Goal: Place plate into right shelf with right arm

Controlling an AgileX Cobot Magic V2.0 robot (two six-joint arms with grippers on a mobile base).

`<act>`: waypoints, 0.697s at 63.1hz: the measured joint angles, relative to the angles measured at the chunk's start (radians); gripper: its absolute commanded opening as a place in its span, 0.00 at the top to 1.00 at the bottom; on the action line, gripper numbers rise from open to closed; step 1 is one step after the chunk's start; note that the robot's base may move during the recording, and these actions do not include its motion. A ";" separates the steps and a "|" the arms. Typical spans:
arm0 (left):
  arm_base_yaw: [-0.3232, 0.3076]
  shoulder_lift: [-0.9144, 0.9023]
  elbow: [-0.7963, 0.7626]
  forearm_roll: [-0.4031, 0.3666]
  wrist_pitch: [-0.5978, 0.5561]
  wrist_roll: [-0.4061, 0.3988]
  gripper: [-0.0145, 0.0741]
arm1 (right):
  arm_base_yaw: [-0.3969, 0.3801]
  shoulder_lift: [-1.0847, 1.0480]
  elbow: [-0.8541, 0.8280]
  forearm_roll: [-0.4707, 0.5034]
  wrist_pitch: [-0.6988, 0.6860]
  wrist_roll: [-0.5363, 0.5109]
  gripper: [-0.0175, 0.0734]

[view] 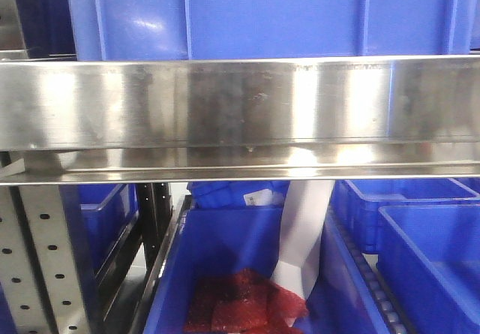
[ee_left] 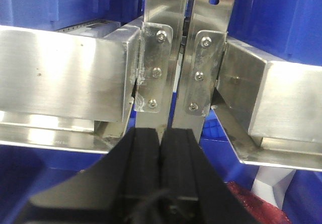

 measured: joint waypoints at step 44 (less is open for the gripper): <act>0.000 0.000 0.000 0.000 0.000 0.000 0.98 | -0.001 -0.091 0.031 0.000 0.012 0.000 0.75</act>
